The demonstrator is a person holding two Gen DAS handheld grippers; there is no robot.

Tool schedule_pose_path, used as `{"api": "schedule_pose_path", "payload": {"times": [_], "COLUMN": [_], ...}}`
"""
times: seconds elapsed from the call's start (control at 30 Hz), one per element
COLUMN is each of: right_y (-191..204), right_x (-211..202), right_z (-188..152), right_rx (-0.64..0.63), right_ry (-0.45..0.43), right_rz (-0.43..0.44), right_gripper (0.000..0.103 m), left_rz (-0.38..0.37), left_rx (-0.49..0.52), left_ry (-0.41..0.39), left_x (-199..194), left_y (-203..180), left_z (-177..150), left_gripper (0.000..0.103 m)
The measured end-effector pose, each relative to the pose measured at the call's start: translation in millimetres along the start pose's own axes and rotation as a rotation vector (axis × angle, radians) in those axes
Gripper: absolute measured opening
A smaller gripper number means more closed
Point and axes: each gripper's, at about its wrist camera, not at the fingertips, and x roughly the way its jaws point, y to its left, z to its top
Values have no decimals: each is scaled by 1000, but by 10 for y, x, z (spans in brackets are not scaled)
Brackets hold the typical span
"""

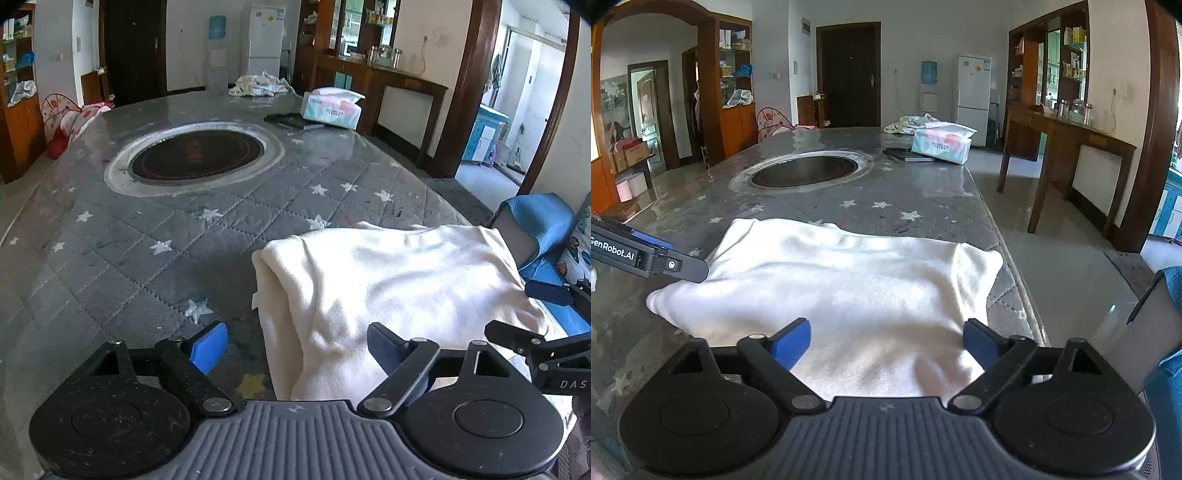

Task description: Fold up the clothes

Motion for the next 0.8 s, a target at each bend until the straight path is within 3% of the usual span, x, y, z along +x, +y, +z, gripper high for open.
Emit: {"api": "schedule_pose_path", "payload": {"times": [0.13,0.3,0.8], "right_y": [14,58,171], "right_x": [-44,-107,-272], "right_z": [-19,-46,-109], "right_rx": [30,39,77], "right_ry": [-11,-22,-29], "right_rz": [4,-6,-13], "right_gripper": [102,103,103], "left_rz": [13,29,60], "left_rx": [0,4,-47], "left_ry": [-27,-53,-89], "left_x": [-99,-190,-320], "left_y": [-21,-35,18], "left_z": [-38,-100,-279], "left_gripper": [96,103,103]}}
